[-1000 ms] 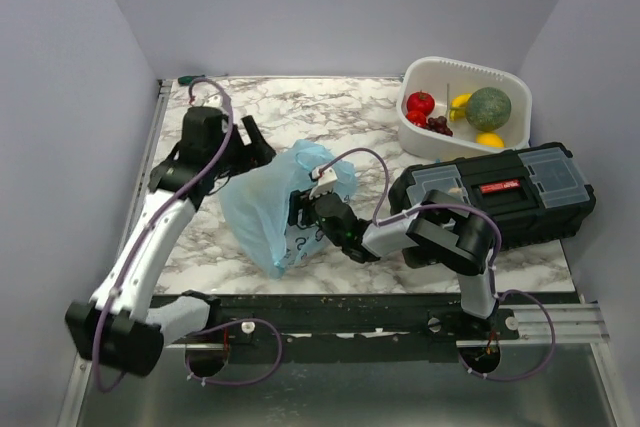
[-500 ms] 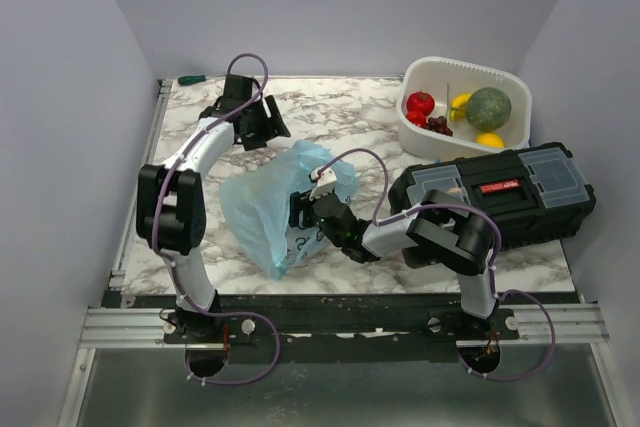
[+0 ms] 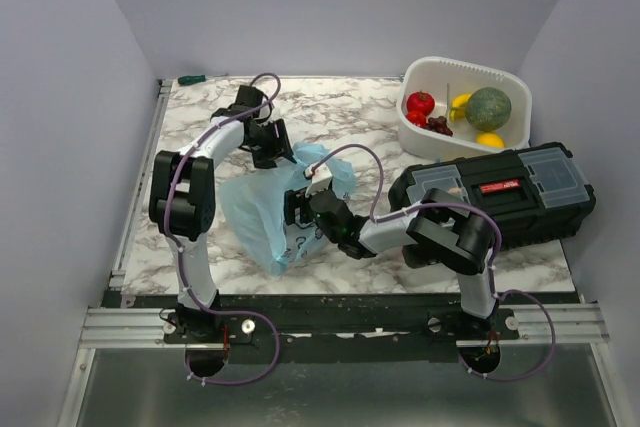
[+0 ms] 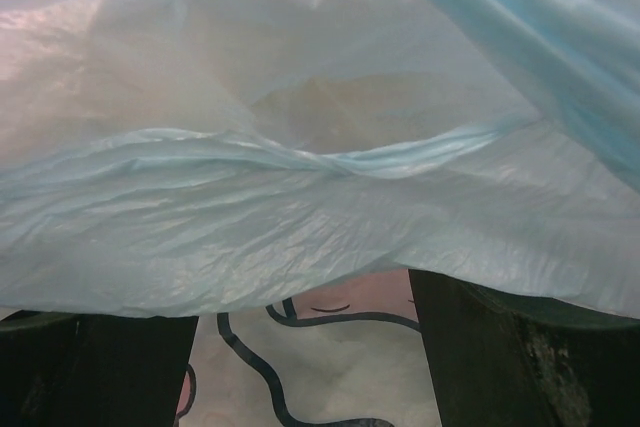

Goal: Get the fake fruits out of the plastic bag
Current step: Adjust the fake fruit in the plastic bag.

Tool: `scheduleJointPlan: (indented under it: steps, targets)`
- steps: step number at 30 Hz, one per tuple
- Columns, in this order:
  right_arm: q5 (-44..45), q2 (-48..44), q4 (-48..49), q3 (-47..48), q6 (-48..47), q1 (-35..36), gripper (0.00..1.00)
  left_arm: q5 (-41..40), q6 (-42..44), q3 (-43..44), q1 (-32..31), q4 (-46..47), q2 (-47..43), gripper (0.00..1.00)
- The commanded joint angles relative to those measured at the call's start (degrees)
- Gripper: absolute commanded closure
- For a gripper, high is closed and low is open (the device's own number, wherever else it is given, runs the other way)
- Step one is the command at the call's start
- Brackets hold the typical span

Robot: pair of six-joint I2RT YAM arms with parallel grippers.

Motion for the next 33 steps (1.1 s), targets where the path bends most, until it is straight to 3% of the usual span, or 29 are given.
scheduleJointPlan:
  steps: [1,12,15,18,25,33]
  targets:
    - [1.0,0.4,-0.5,0.3,-2.0,-0.1,0.17,5.9,2.8,-2.1,-1.0,-2.2,-0.4,0.41]
    - [-3.8,2.4,1.0,0.4,-8.5,-0.2,0.12,11.1,8.1,-8.0,-2.7,-3.2,-4.1,0.41]
    - [-3.1,2.7,0.9,0.4,-8.7,-0.2,0.12,12.1,8.6,-9.6,-2.7,-2.7,-5.1,0.48]
    - [-2.6,1.6,2.0,-0.9,-8.4,-0.2,0.12,11.3,7.9,-11.8,-2.7,1.6,-9.4,0.48]
    - [-2.6,0.4,3.6,-2.2,-8.4,-0.2,0.12,6.8,7.0,-4.0,-0.9,0.6,-10.1,0.39]
    - [-3.0,0.8,2.7,-1.1,-9.0,-0.4,0.12,-2.4,6.1,4.1,0.3,-7.7,0.8,0.36]
